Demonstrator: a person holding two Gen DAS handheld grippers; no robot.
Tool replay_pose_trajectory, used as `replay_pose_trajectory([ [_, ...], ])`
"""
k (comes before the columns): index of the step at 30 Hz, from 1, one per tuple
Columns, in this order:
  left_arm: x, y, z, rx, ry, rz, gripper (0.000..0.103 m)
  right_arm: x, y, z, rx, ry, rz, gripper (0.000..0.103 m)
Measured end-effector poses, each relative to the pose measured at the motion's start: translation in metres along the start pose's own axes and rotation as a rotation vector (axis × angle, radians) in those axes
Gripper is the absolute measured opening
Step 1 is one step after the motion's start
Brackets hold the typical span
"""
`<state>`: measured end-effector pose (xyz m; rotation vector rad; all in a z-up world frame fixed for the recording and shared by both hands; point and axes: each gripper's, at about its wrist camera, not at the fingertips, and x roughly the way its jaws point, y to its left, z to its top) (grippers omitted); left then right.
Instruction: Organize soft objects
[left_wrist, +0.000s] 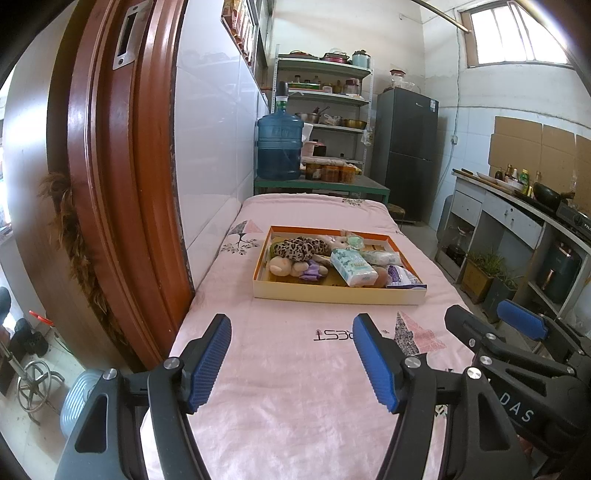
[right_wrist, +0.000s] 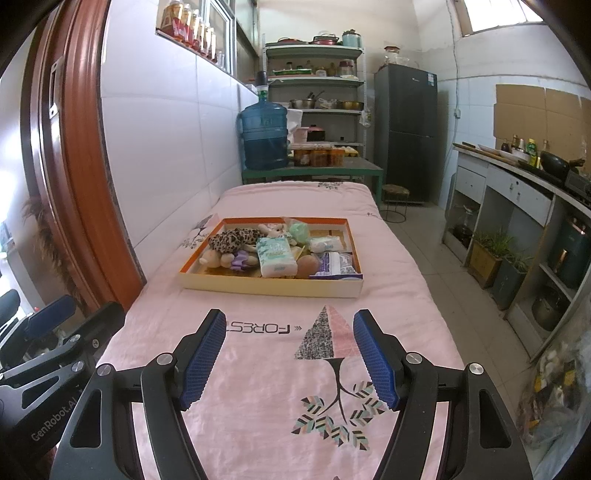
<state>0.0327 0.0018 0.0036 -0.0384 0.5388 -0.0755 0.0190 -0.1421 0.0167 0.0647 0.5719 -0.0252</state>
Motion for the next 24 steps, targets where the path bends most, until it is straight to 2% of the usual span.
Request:
replay_pose_trajectory([
  [24,0.0006,-0.0002,-0.0009,0.001,0.001,-0.004,0.068,0.0009,0.0029,-0.0023,-0.007,0.000,0.000,0.073],
])
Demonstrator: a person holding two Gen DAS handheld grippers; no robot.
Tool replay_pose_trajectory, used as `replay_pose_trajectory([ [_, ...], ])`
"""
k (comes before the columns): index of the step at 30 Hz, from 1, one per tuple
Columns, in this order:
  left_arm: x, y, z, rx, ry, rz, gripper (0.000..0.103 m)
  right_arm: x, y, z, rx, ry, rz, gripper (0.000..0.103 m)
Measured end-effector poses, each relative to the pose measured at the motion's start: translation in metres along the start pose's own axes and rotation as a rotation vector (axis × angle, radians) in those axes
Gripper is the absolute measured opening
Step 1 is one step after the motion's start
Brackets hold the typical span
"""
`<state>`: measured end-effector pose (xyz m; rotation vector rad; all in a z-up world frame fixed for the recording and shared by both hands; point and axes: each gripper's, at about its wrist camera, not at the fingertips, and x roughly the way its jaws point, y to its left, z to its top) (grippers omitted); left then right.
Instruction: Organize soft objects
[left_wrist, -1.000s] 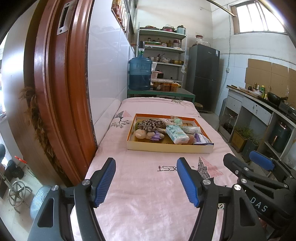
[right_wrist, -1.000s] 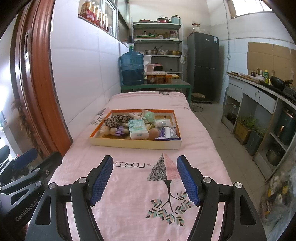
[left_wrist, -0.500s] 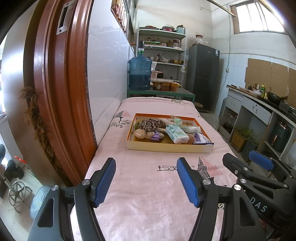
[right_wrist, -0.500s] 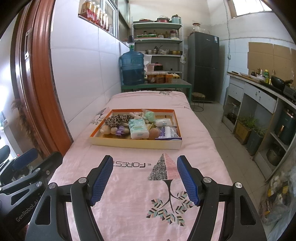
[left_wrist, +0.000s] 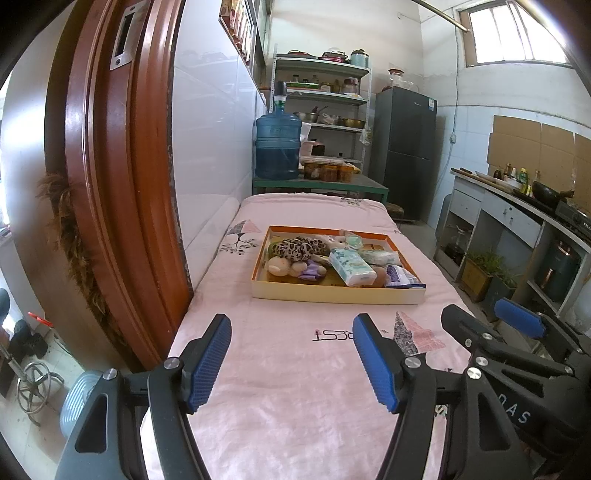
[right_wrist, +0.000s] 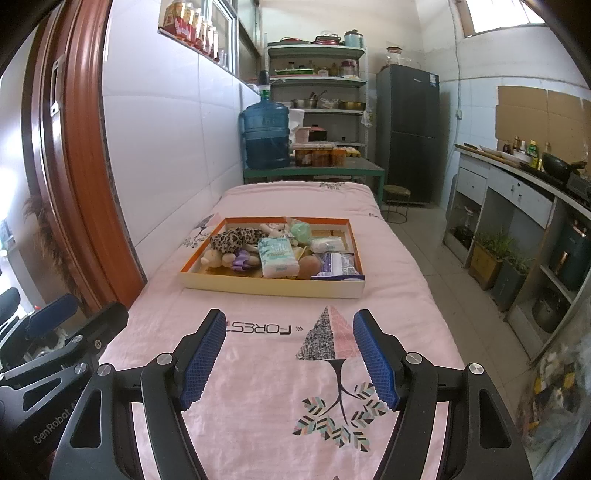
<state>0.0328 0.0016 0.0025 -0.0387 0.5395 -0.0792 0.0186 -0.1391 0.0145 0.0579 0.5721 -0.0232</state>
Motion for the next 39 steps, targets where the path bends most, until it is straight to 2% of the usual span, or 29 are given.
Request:
replay_pose_trajectory([
  [39,0.0015,0.0000,-0.0017,0.002,0.005,-0.001,0.068,0.0018,0.0013,-0.0021,-0.003,0.007,0.003,0.073],
])
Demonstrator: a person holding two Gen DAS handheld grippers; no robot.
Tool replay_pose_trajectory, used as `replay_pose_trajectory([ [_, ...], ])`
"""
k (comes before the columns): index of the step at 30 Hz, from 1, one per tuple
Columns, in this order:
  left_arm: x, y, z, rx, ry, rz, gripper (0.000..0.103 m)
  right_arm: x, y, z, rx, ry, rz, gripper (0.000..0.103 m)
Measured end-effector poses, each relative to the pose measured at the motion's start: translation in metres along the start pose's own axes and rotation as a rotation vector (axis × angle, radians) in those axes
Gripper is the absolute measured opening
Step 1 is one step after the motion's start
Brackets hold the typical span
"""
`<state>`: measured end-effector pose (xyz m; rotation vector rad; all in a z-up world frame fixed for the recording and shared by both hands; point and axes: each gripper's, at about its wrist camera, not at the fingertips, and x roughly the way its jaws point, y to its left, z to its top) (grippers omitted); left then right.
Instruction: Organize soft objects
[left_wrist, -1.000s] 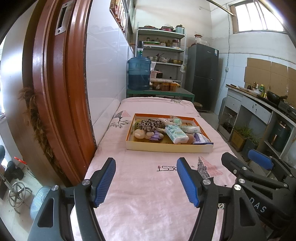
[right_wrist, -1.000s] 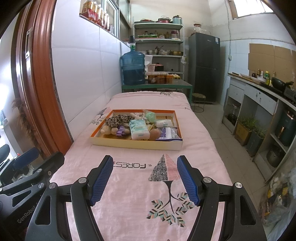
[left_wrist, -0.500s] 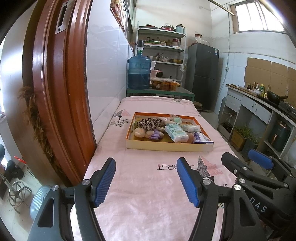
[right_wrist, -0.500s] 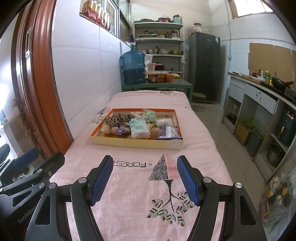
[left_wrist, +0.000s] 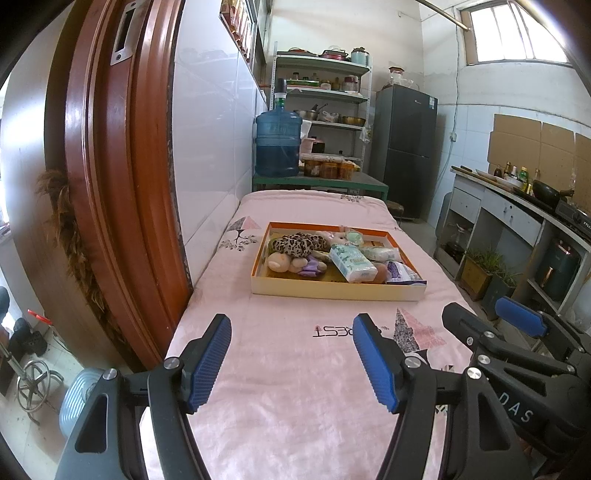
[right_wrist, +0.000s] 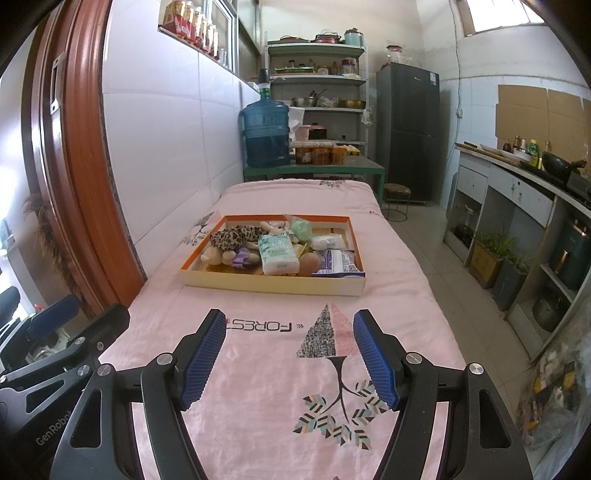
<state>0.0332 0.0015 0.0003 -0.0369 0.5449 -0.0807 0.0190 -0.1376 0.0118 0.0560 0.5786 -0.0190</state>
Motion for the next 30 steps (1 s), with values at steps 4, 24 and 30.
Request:
replay_pose_trajectory([
  [4,0.000,0.000,0.000,0.000,0.001,0.000,0.068,0.000,0.000,0.000,0.000,-0.001,0.000,0.073],
  [24,0.001,0.001,-0.007,-0.001,0.003,0.001,0.068,0.000,0.000,-0.002,0.002,0.005,0.004,0.073],
  [30,0.003,0.000,-0.008,-0.003,0.011,0.002,0.068,0.001,-0.001,-0.005,0.004,0.010,0.007,0.073],
])
